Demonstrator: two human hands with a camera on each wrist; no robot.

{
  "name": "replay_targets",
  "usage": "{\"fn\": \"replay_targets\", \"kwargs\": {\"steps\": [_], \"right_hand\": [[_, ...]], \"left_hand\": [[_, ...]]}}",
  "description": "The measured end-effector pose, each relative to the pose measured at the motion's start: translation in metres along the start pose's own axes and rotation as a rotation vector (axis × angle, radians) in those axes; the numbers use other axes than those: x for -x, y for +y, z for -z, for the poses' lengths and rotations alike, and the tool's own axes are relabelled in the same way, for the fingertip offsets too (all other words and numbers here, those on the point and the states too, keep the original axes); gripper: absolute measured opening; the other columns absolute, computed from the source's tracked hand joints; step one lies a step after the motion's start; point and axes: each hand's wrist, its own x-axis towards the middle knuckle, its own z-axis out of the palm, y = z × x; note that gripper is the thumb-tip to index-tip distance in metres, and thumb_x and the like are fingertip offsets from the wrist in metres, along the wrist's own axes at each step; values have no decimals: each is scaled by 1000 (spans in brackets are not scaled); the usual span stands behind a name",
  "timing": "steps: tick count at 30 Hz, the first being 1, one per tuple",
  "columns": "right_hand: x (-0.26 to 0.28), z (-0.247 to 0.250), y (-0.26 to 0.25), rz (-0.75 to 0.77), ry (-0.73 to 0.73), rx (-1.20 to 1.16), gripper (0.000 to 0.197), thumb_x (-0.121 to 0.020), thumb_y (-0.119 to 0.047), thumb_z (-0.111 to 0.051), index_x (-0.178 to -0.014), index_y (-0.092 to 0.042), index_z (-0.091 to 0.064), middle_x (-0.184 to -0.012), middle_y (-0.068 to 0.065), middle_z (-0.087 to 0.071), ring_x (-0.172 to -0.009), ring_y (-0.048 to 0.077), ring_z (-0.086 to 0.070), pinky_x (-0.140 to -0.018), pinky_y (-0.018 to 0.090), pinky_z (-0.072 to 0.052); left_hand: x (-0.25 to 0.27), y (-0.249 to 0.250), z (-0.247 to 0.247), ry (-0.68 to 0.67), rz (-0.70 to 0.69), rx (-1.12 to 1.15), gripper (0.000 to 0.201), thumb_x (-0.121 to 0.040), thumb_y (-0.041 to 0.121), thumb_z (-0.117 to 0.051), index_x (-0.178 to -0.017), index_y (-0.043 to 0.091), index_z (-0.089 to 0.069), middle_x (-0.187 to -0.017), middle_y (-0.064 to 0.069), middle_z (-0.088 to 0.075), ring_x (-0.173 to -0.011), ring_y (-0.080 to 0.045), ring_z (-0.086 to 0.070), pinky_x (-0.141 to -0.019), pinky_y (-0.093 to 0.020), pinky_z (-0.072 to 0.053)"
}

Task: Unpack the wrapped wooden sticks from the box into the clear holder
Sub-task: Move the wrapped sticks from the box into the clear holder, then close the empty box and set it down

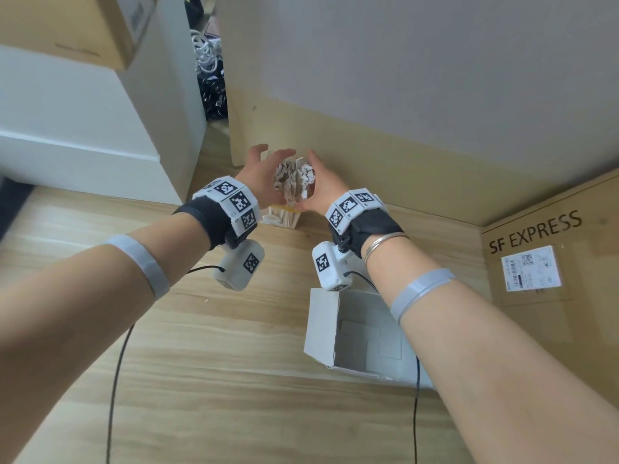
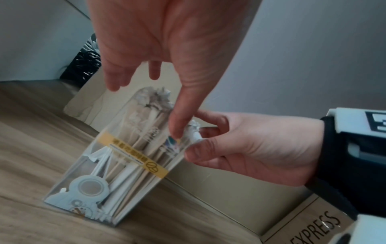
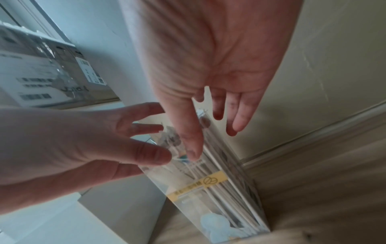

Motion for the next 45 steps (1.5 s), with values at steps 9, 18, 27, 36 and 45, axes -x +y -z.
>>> {"fn": "replay_targets", "kwargs": {"steps": [9,18,27,36,45], "right_hand": [[41,14,9,-41,15,-8,102,-78,-15,-74,-152,-15,-4,-154,9,-29,-139,25,-34,-112,35,-33],[108,18,36,-32,93,-38,67,-82,-10,-67,-142,-20,-39,-146,2,-44,-133,18,-43,-106,25,-34],[165,7,85,-138,115,-28,60,-80,-13,-68,-136,-22,-48,-143,0,-48,-129,18,-48,-105,26,-36],[188,-13,122,-229,122,25,58,-79,-18,-69,-133,-28,-50,-141,1,-47,-134,21,-39,-108,34,-37],[189,-24,132,-311,96,-23,69,-81,-17,-67,-141,-29,-36,-145,6,-36,-129,28,-43,-101,31,-40]], "left_hand": [[35,37,-4,167,-73,-26,70,-75,4,-68,-135,27,-42,-149,-13,-20,-137,-35,-27,-110,-43,-35],[82,77,-31,50,-127,11,60,-78,5,-63,-134,20,-46,-141,-15,-31,-127,-31,-41,-105,-33,-38],[122,90,-82,-156,-29,-110,64,-81,22,-66,-137,24,-37,-138,-17,-34,-114,-38,-52,-99,-40,-45],[132,77,-127,-299,115,-283,74,-85,16,-59,-145,31,-18,-131,-21,-41,-108,-41,-55,-89,-44,-49],[125,49,-110,-297,193,-389,69,-86,7,-49,-144,32,-21,-136,-19,-35,-114,-42,-52,-95,-47,-48]]}}
